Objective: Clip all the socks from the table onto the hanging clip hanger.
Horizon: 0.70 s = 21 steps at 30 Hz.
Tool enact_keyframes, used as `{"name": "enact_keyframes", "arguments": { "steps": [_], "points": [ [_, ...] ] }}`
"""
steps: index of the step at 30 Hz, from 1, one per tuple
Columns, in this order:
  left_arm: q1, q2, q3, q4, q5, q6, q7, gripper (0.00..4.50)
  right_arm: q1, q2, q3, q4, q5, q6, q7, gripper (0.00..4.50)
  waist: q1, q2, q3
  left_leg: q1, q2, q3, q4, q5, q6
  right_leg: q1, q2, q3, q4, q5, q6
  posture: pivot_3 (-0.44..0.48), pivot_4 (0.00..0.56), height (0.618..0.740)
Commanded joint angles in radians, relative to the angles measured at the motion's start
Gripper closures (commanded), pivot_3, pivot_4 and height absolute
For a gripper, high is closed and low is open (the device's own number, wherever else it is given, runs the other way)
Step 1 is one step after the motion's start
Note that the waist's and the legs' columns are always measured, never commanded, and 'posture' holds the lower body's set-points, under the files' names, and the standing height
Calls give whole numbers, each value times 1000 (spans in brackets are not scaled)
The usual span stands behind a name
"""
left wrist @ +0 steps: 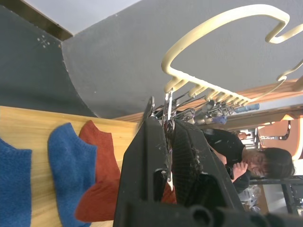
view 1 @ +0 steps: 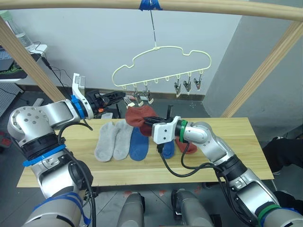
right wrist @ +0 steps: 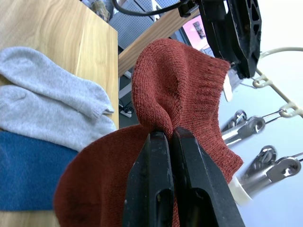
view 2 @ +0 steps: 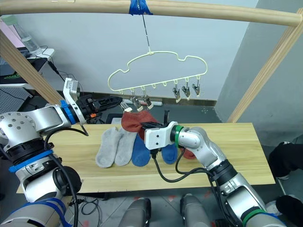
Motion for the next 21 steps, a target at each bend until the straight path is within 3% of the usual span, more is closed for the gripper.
{"name": "enact_keyframes", "arguments": {
  "steps": [1, 21],
  "points": [
    [-12, 9, 15, -23, -40, 7, 3, 4388, -17, 0, 5, -21, -2, -31, -12, 4467, 0, 0, 0, 0, 0, 0, 0, 0, 0, 0, 0, 0, 0, 0, 0, 104, 231, 740],
    [3, 44, -27, -14, -77, 7, -28, 4388, -21, -14, -17, -11, 19, -21, -6, 4467, 0, 0, 0, 0, 0, -1, 0, 0, -1, 0, 0, -1, 0, 0, 0, 94, 236, 740]
  ]
}}
